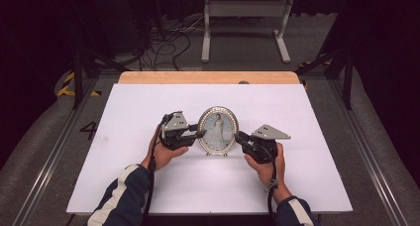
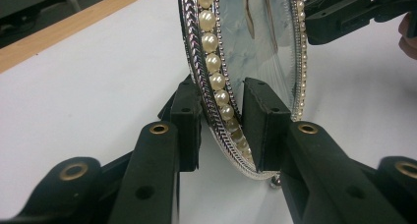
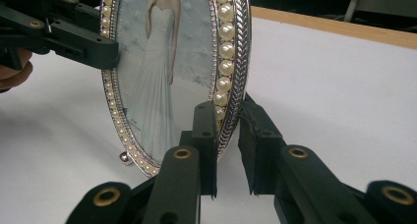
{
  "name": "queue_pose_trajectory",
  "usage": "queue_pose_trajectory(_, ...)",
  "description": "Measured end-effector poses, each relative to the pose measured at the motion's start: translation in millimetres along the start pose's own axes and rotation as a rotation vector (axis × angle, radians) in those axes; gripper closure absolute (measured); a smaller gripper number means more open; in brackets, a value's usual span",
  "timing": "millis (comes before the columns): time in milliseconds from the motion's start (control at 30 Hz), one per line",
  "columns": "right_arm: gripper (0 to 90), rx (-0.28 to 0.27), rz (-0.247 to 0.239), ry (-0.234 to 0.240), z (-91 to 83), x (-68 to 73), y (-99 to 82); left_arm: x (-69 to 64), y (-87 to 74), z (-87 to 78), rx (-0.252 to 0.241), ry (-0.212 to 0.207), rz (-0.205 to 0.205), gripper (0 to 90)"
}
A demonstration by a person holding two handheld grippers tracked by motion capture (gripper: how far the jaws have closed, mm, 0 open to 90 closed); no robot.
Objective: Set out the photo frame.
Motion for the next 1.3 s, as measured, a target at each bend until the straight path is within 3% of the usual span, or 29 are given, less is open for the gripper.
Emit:
queue_pose_trajectory(133,77.5,0.006,-0.015,-0.009,-0.2,0.8,-0.1,-1.3,-0.5,-0.1,0.004,0.012,0.014,67.3)
queue_pose_trajectory(167,77.4,0.007,-0.022,-0.014,-0.1,1.0,-0.1,-2.2,-0.8,-0.3,0.009,0.025,0.035,66.9)
queue_pose_trajectory(433,77.5,0.017,-0.06,-0.028,-0.9,0.6,-0.6,-3.0,0.1,-4.5,0.01,0.036,0.037,64.2)
queue_pose_trajectory(567,77.4,0.02,-0.065,-0.033,-2.3,-1.2,-1.0,-5.8,1.6,-11.1,0.015,0.062,0.067,62.2)
queue_pose_trajectory(1167,70.2,0.053,-0.142,-0.043,-9.3,-3.0,-2.7,-8.6,-9.7,-32.2,0.031,0.1,0.085,52.3)
queue_pose_trajectory(1300,66.8,0.059,-0.161,-0.041,-11.7,-4.0,-3.4,-6.3,-16.2,-37.4,0.047,0.127,0.079,45.1)
Point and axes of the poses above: each handheld gripper's, and its own axes: z roughly forward along the jaws, y roughly out of its top, x roughly to its left, the point moved 7 cm from there along z, roughly forward along the jaws, and after that the axes turned 8 degrees about z, right-handed, at the moved point
